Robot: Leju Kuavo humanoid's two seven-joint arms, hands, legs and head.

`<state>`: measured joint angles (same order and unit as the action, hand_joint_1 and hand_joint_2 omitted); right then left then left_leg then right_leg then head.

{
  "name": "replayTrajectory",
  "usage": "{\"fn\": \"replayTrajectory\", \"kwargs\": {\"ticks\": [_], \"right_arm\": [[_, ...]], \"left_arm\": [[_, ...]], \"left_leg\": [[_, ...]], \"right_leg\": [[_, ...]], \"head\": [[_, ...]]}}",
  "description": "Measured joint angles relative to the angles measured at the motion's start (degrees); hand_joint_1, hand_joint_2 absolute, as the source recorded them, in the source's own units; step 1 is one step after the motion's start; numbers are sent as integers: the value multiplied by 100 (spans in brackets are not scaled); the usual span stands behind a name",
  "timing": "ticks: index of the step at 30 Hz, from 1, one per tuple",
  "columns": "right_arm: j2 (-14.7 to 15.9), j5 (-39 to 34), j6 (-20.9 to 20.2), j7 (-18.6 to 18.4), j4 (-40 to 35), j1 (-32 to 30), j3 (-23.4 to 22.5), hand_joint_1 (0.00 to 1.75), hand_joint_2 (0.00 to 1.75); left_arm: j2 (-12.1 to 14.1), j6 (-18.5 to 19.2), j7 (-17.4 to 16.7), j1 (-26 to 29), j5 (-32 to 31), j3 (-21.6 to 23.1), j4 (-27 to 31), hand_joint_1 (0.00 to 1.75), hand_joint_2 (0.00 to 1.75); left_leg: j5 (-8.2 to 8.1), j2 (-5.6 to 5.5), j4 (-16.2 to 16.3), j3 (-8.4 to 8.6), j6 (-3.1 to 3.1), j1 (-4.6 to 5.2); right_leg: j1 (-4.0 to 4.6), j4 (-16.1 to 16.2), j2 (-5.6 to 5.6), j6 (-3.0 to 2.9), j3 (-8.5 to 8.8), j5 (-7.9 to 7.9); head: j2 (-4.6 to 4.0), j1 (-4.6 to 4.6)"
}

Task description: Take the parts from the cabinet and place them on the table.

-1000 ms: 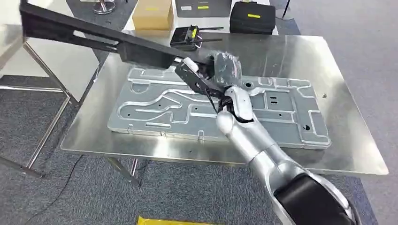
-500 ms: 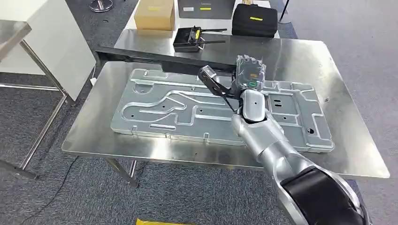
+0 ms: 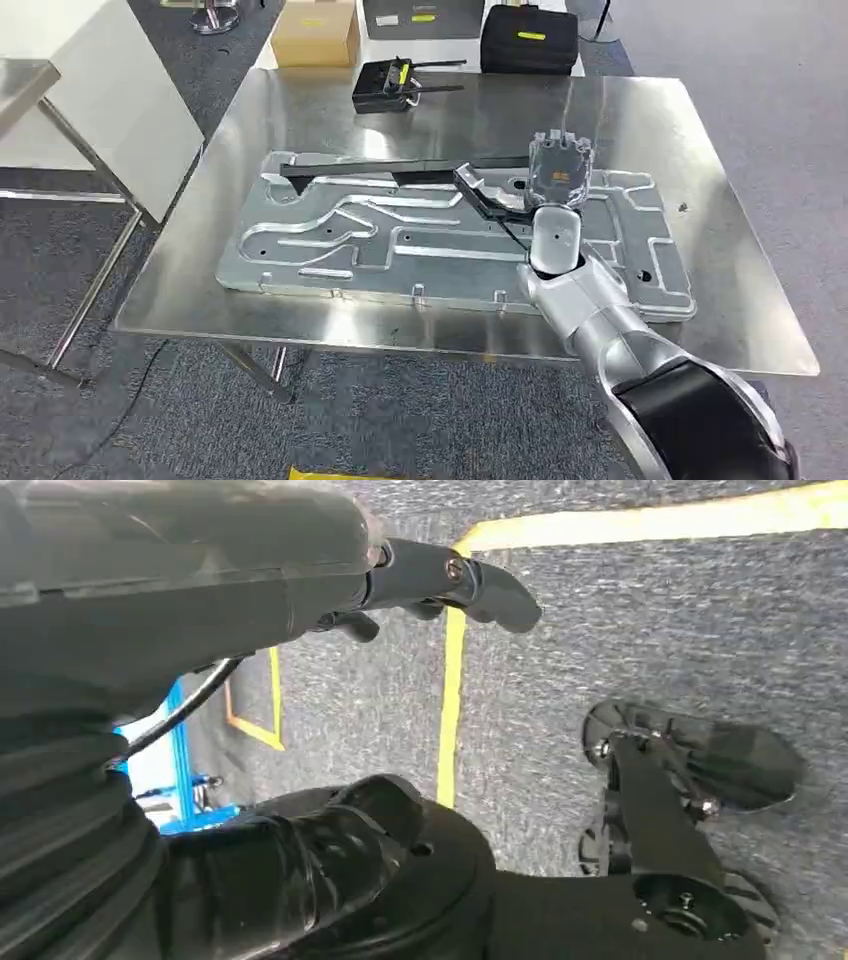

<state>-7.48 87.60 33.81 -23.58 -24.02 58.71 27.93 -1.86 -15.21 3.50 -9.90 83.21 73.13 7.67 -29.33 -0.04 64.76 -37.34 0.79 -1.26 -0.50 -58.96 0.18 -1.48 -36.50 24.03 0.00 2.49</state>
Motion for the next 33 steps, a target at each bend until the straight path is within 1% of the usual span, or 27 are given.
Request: {"fn": "replayTrajectory", "kwargs": {"ticks": [2,3,4,5,6,7,8,9,12,13,14,15,17,18,19,20,21,22,23,24,25,27,28,29,30,32,33], "right_arm": [[0,48,-37,-15,35,-10,0,0,0],[0,59,-81,-13,53,-27,0,0,0],[0,61,-107,-4,72,-49,-2,0,0],[0,59,-114,0,90,-79,-11,0,0],[0,59,-116,4,105,-84,-17,0,0],[0,59,-116,9,105,-79,-20,0,0],[-2,61,-116,9,107,-79,-22,0,0],[2,61,-116,9,112,-70,-31,0,0],[9,61,-123,18,125,-87,-48,0,0],[9,59,-127,22,122,-82,-50,0,0],[15,52,-138,31,123,-76,-68,0,0],[18,44,-155,35,123,-63,-90,0,0],[24,24,-192,61,138,-82,-127,0,0],[24,-2,-201,81,151,-108,-142,0,0],[24,-24,-203,107,157,-130,-157,0,0],[24,-28,-206,129,162,-139,-177,0,0],[24,-33,-212,144,162,-133,-206,0,0],[24,-43,-219,162,160,-116,-242,0,0],[24,-61,-245,190,160,-97,-278,0,0],[24,-72,-289,219,162,-74,-326,0,0],[22,-79,-313,241,160,-72,-365,0,0],[22,-92,-335,254,162,-84,-422,0,0],[28,-111,-392,254,162,-73,-450,0,0],[22,-120,-566,267,162,-50,-485,0,0],[15,-129,-913,311,177,-2,-509,0,0],[-9,-135,-1864,376,247,87,-559,0,0],[-11,-138,-2150,404,282,90,-577,0,0]], "left_arm": [[0,-29,9,-6,7,22,2,0,175],[-2,-59,13,-9,15,35,2,0,175],[-7,-105,20,-9,24,46,2,0,175],[-11,-129,26,-9,44,50,0,0,175],[-11,-151,37,-11,50,61,0,0,175],[-11,-175,46,-16,50,74,2,0,175],[-9,-190,48,-23,50,87,0,0,175],[-4,-193,48,-36,50,98,-7,0,175],[-20,-190,52,-41,52,118,-4,0,175],[-34,-193,61,-41,57,120,-4,0,0],[-31,-193,74,-44,70,120,-4,0,0],[-31,-193,96,-52,85,120,-7,0,0],[-35,-195,105,-49,122,120,-4,0,0],[-35,-193,116,-46,153,120,-4,0,0],[-37,-197,131,-47,168,120,-4,0,0],[-46,-204,151,-47,173,120,-4,0,0],[-52,-210,162,-48,179,120,-4,0,0],[-66,-214,170,-49,190,120,-4,0,0],[-66,-232,190,-50,203,120,-4,0,0],[-66,-252,210,-54,210,120,-7,0,0],[-68,-282,216,-58,212,118,-7,0,0],[-77,-295,232,-56,214,118,-7,0,0],[-79,-298,234,-54,214,118,-4,0,0],[-79,-300,234,-48,212,118,-7,0,0],[-81,-300,229,-52,212,118,-7,0,0],[-81,-300,190,-71,212,118,-4,0,0],[-81,-293,168,-78,212,118,-4,0,0]], "left_leg": [[-374,0,879,-417,16,1],[-430,0,1196,-580,17,1],[-363,0,1207,-590,10,1],[-162,1,940,-476,-5,1],[111,1,438,-239,-30,4],[344,0,-51,2,-63,11],[384,-1,-445,167,-120,32],[354,5,-485,225,-122,71],[394,-9,-508,213,-156,97],[431,-3,-582,247,-205,40],[464,20,-628,278,-233,22],[473,22,-637,277,-260,19],[473,23,-637,273,-263,19],[473,26,-635,270,-262,18],[473,26,-635,270,-261,15],[470,25,-632,272,-256,8],[463,23,-621,274,-244,-2],[451,20,-608,278,-225,-14],[433,18,-590,278,-192,-18],[422,12,-569,249,-139,15],[434,8,-576,246,-106,14],[456,8,-607,256,-46,1],[460,5,-611,258,-5,-8],[380,6,-543,229,17,-25],[177,5,-313,141,17,-23],[-304,3,539,-210,22,-21],[-473,3,973,-394,25,-20]], "right_leg": [[32,-3,7,-22,5,13],[50,-11,15,-31,8,18],[63,-18,20,-38,16,24],[75,-27,28,-41,26,31],[84,-44,41,-39,30,40],[90,-61,51,-30,35,54],[81,-76,53,-18,30,69],[119,-92,58,4,5,72],[81,-63,65,92,9,41],[123,-66,66,132,15,51],[93,-164,49,166,-15,140],[76,-411,42,188,-129,322],[25,-1315,39,242,-546,746],[1,-1687,37,270,-729,858],[-28,-1804,31,289,-790,839],[-53,-1644,19,307,-716,689],[-80,-1218,11,322,-504,436],[-97,-695,1,333,-235,191],[-115,-215,-13,342,7,35],[-56,-87,-3,330,67,133],[-58,-83,16,267,52,104],[-16,-94,18,207,36,110],[-37,-66,16,150,41,81],[-60,-32,-5,95,59,48],[-55,-28,-4,46,52,24],[-30,-29,-2,18,31,11],[-9,-34,-2,5,15,3]], "head": [[0,4],[0,6],[0,6],[0,6],[0,6],[0,4],[0,8],[0,6],[0,6],[0,7],[0,6],[0,24],[0,17],[0,22],[0,17],[0,22],[0,17],[0,20],[0,22],[0,22],[0,6],[0,9],[0,15],[0,11],[0,9],[0,9],[0,11]]}}
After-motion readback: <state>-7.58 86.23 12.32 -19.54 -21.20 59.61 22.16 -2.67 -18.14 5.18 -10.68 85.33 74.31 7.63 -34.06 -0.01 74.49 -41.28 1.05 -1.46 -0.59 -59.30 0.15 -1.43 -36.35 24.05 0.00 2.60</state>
